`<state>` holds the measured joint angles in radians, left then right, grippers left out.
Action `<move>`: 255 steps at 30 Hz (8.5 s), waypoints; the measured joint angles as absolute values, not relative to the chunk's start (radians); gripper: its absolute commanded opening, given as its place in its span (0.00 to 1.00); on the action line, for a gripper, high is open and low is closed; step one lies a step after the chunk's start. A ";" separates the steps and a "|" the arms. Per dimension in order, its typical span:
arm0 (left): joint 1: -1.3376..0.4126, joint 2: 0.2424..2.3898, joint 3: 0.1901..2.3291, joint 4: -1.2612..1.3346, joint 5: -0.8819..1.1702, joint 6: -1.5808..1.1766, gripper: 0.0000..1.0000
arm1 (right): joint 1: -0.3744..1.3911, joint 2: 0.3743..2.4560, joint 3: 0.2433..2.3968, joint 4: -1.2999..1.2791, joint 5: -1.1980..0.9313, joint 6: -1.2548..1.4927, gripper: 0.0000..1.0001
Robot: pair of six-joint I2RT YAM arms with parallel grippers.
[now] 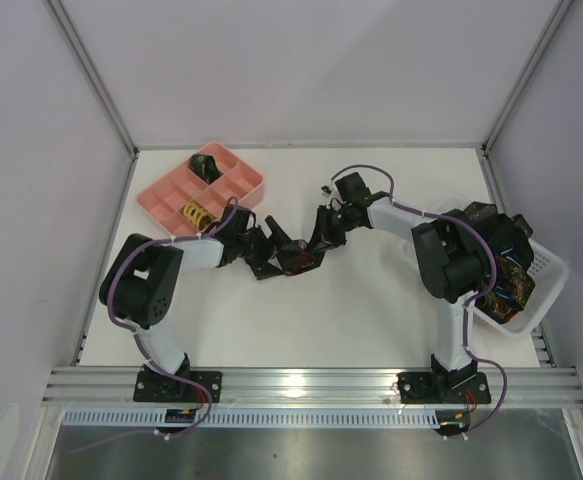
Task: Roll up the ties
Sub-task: Place the rolled tie into the container
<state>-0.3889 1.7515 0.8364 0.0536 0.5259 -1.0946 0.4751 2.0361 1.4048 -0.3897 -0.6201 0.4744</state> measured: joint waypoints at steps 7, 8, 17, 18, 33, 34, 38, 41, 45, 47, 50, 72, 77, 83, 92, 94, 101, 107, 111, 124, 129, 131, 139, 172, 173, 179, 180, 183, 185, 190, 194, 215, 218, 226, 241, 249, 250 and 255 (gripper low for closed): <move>-0.407 1.806 0.921 0.024 0.487 -1.081 0.99 | 0.466 2.041 1.405 -0.384 -0.635 0.475 0.14; -0.409 1.812 0.932 0.017 0.483 -1.081 0.98 | 0.464 2.043 1.405 -0.383 -0.637 0.476 0.14; -0.433 1.824 0.952 0.004 0.472 -1.088 0.94 | 0.456 2.057 1.407 -0.382 -0.645 0.480 0.13; -0.435 1.824 0.952 0.004 0.469 -1.091 0.93 | 0.456 2.057 1.407 -0.382 -0.645 0.480 0.13; -0.446 1.874 1.010 -0.056 0.442 -1.069 0.26 | 0.456 2.057 1.417 -0.392 -0.640 0.497 0.13; -0.447 1.874 1.016 -0.063 0.442 -1.064 0.20 | 0.456 2.057 1.423 -0.396 -0.640 0.498 0.13; -0.448 1.874 1.041 -0.109 0.437 -1.025 0.00 | 0.456 2.057 1.472 -0.440 -0.617 0.500 0.13; -0.445 1.874 1.075 -0.170 0.435 -0.990 0.00 | 0.452 2.057 1.520 -0.485 -0.585 0.504 0.14; -0.424 1.859 1.094 -0.236 0.443 -0.955 0.01 | 0.432 2.046 1.549 -0.524 -0.552 0.504 0.15; -0.403 1.851 1.095 -0.259 0.461 -0.943 0.05 | 0.423 2.037 1.549 -0.539 -0.542 0.504 0.15; -0.385 1.875 1.115 -0.279 0.497 -0.930 0.11 | 0.412 2.028 1.539 -0.543 -0.537 0.505 0.15; -0.421 1.815 0.971 -0.163 0.576 -0.941 1.00 | 0.432 1.982 1.421 -0.542 -0.528 0.504 0.15; -0.427 1.752 0.931 -0.240 0.548 -0.914 1.00 | 0.437 1.953 1.417 -0.552 -0.482 0.538 0.17; -0.453 1.559 0.862 -0.433 0.450 -0.830 1.00 | 0.458 1.841 1.288 -0.542 -0.368 0.642 0.15; -0.444 1.543 1.223 -0.631 0.279 -0.591 0.58 | 0.632 1.756 1.081 -0.514 -0.147 0.874 0.11; -0.442 1.620 1.330 -0.631 0.248 -0.533 0.52 | 0.667 1.747 1.061 -0.498 -0.118 0.921 0.12; -0.440 1.877 1.496 -0.677 0.191 -0.372 0.33 | 0.771 1.721 1.024 -0.434 -0.002 1.101 0.13; -0.440 2.018 1.558 -0.730 0.186 -0.295 0.33 | 0.861 1.750 1.024 -0.380 0.071 1.236 0.13; -0.440 2.063 1.599 -0.735 0.189 -0.266 0.33 | 0.905 1.765 1.026 -0.380 0.118 1.299 0.13; -0.458 2.092 1.604 -0.751 0.249 -0.216 0.30 | 0.919 1.878 1.155 -0.358 0.205 1.380 0.14; -0.479 2.092 1.597 -0.749 0.248 -0.217 0.27 | 0.898 1.973 1.280 -0.348 0.211 1.360 0.13; -0.479 2.092 1.597 -0.750 0.247 -0.217 0.27 | 0.892 1.961 1.261 -0.342 0.218 1.351 0.14; -0.472 2.120 1.698 -0.843 0.194 -0.211 0.34 | 0.883 1.781 1.033 -0.335 0.250 1.308 0.14; -0.405 2.127 1.659 -0.879 0.239 -0.228 0.29 | 0.888 1.745 0.948 -0.172 0.192 1.225 0.14; -0.404 2.127 1.649 -0.874 0.245 -0.230 0.29 | 0.891 1.747 0.949 -0.161 0.186 1.221 0.14; -0.420 2.119 1.556 -0.856 0.302 -0.254 0.28 | 0.892 1.874 1.092 -0.133 0.168 1.214 0.14; -0.424 2.117 1.554 -0.851 0.303 -0.255 0.29 | 0.891 1.905 1.129 -0.131 0.160 1.214 0.14; -0.426 2.115 1.554 -0.839 0.295 -0.256 0.29 | 0.886 1.942 1.175 -0.138 0.139 1.210 0.14; -0.425 2.115 1.558 -0.842 0.290 -0.259 0.29 | 0.881 1.938 1.171 -0.137 0.132 1.203 0.14; -0.435 2.122 1.622 -0.882 0.274 -0.258 0.29 | 0.857 1.834 1.054 -0.128 0.124 1.173 0.14; -0.437 2.125 1.689 -0.903 0.260 -0.253 0.29 | 0.833 1.715 0.967 -0.148 0.127 1.143 0.14; -0.310 1.514 1.188 -0.754 0.198 -0.459 0.81 | 0.587 1.847 1.365 -0.184 -0.427 0.623 0.16; -0.312 1.354 0.976 -0.599 0.291 -0.577 0.85 | 0.587 1.904 1.369 -0.200 -0.519 0.612 0.15; -0.317 1.211 0.649 -0.358 0.450 -0.826 0.95 | 0.585 1.941 1.354 -0.215 -0.636 0.609 0.15; -0.408 1.341 0.509 0.085 0.482 -1.081 1.00 | 0.556 1.996 1.328 -0.204 -0.647 0.600 0.15; -0.419 1.467 0.519 0.177 0.472 -1.129 1.00 | 0.532 2.007 1.328 -0.203 -0.662 0.598 0.15; -0.419 1.480 0.525 0.187 0.471 -1.136 1.00 | 0.530 2.008 1.328 -0.202 -0.664 0.598 0.14; -0.421 1.505 0.533 0.262 0.448 -1.180 1.00 | 0.523 2.020 1.328 -0.187 -0.666 0.602 0.15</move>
